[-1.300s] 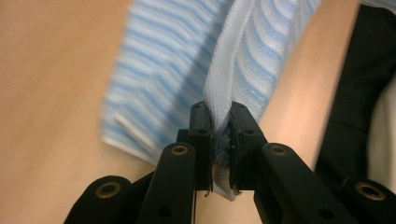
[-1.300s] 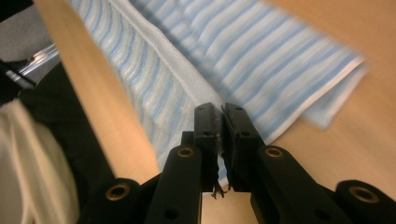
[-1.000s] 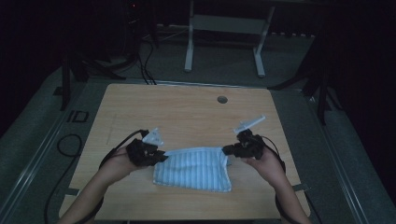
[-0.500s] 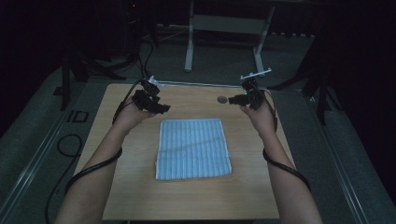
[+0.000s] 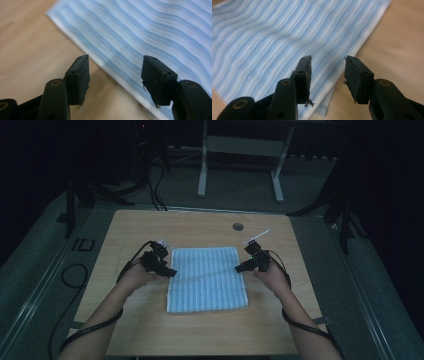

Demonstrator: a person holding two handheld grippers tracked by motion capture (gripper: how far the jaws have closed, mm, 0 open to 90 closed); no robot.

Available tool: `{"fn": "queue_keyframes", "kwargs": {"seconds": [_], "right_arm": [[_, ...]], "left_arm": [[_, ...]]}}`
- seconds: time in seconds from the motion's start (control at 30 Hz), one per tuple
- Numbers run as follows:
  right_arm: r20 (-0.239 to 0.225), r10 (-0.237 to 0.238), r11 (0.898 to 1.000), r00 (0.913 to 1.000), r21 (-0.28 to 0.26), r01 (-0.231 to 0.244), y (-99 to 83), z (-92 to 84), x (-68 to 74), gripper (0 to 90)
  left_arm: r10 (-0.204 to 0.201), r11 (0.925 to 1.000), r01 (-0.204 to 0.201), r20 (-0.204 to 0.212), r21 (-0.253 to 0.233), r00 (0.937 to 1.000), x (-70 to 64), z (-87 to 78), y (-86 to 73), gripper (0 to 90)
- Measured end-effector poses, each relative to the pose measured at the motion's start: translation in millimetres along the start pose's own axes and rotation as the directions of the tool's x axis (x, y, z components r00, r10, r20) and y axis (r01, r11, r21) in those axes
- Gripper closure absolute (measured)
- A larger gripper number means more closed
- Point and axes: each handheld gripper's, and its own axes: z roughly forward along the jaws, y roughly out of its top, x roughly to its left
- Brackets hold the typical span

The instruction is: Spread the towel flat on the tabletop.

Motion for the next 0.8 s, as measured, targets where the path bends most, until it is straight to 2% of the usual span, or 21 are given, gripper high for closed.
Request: {"fn": "queue_keyframes", "kwargs": {"seconds": [0.03, 0.07, 0.13, 0.17, 0.2, 0.23, 0.27, 0.3, 0.37, 0.4, 0.53, 0.57, 0.63, 0.7, 0.73, 0.77, 0.8], "right_arm": [[-0.013, 0.0, 1.0, 0.9999, -0.005, 0.0, -4.9, -1.1, 0.1, 57.5], [-0.038, 0.008, 1.0, 0.9993, -0.012, -0.008, -18.0, -4.5, 1.5, 57.4], [-0.045, 0.005, 1.0, 0.999, -0.011, -0.006, -23.1, -5.5, 2.3, 57.2], [-0.054, 0.001, 1.0, 0.9986, -0.01, -0.001, -30.5, -7.0, 3.8, 56.7], [-0.076, 0.003, 1.0, 0.9971, -0.012, -0.004, -47.4, -10.0, 7.8, 56.0], [-0.076, 0.003, 1.0, 0.9971, -0.012, -0.004, -47.4, -10.0, 7.8, 56.0], [-0.094, 0.005, 1.0, 0.9955, -0.014, -0.007, -64.7, -11.6, 12.2, 55.5], [-0.094, 0.005, 1.0, 0.9955, -0.014, -0.007, -64.7, -11.6, 12.2, 55.5], [-0.105, -0.007, 1.0, 0.9944, 0.005, 0.007, -79.4, -10.9, 16.7, 54.2], [-0.107, -0.005, 1.0, 0.9942, 0.007, 0.005, -85.9, -11.0, 18.6, 54.3], [-0.152, -0.001, 1.0, 0.9883, 0.026, 0.005, -108.4, -4.7, 28.6, 53.6], [-0.152, -0.001, 1.0, 0.9883, 0.026, 0.005, -108.4, -4.7, 28.6, 53.6], [-0.161, -0.015, 1.0, 0.9869, 0.025, 0.019, -113.9, -2.6, 33.1, 53.8], [-0.17, -0.012, 1.0, 0.9853, 0.026, 0.016, -116.1, -2.2, 35.0, 54.4], [-0.154, -0.04, 0.999, 0.9872, 0.01, 0.042, -118.1, -2.1, 39.4, 62.8], [-0.154, -0.04, 0.999, 0.9872, 0.01, 0.042, -118.1, -2.1, 39.4, 62.8], [-0.157, -0.05, 0.998, 0.9862, 0.014, 0.053, -117.0, -2.3, 40.4, 75.8]], "left_arm": [[0.013, 0.9999, -0.013, 0.001, -0.005, 0.9999, -6.1, -1.7, -5.2, 40.3], [0.03, 0.9994, -0.029, 0.017, -0.021, 0.9994, -13.9, -4.9, -12.9, 38.8], [0.038, 0.999, -0.037, 0.027, -0.024, 0.9989, -23.6, -8.5, -24.5, 38.8], [0.04, 0.9988, -0.039, 0.025, -0.03, 0.9989, -29.2, -10.9, -31.9, 38.8], [0.044, 0.9985, -0.042, 0.04, -0.034, 0.9982, -33.8, -13.2, -39.1, 36.9], [0.045, 0.9982, -0.043, 0.048, -0.041, 0.9978, -38.9, -15.7, -46.8, 36.9], [0.045, 0.9979, -0.043, 0.05, -0.049, 0.9977, -43.8, -17.6, -54.2, 36.7], [0.044, 0.998, -0.042, 0.05, -0.048, 0.9978, -48.3, -18.5, -60.7, 36.7], [0.062, 0.9974, -0.061, 0.029, -0.039, 0.9977, -57.1, -18.2, -71.8, 36.5], [0.06, 0.9978, -0.059, 0.033, -0.031, 0.9977, -59.8, -17.2, -76.3, 35.7], [0.071, 0.9974, -0.071, 0.041, 0.003, 0.9966, -68.5, -6.6, -89.0, 34.0], [0.086, 0.9963, -0.086, 0.029, -0.005, 0.9959, -70.2, -4.7, -90.9, 34.0], [0.08, 0.9967, -0.079, 0.041, -0.02, 0.9959, -71.4, -2.1, -92.7, 34.8], [0.081, 0.9963, -0.08, 0.033, -0.03, 0.9961, -73.4, 0.9, -92.6, 35.7], [0.084, 0.9962, -0.082, 0.053, -0.029, 0.9951, -73.9, 2.5, -92.2, 46.3], [0.08, 0.9965, -0.078, 0.06, -0.028, 0.995, -74.5, 4.4, -91.6, 46.3], [0.081, 0.9963, -0.08, 0.059, -0.032, 0.9949, -75.8, 7.3, -90.5, 54.6]]}}
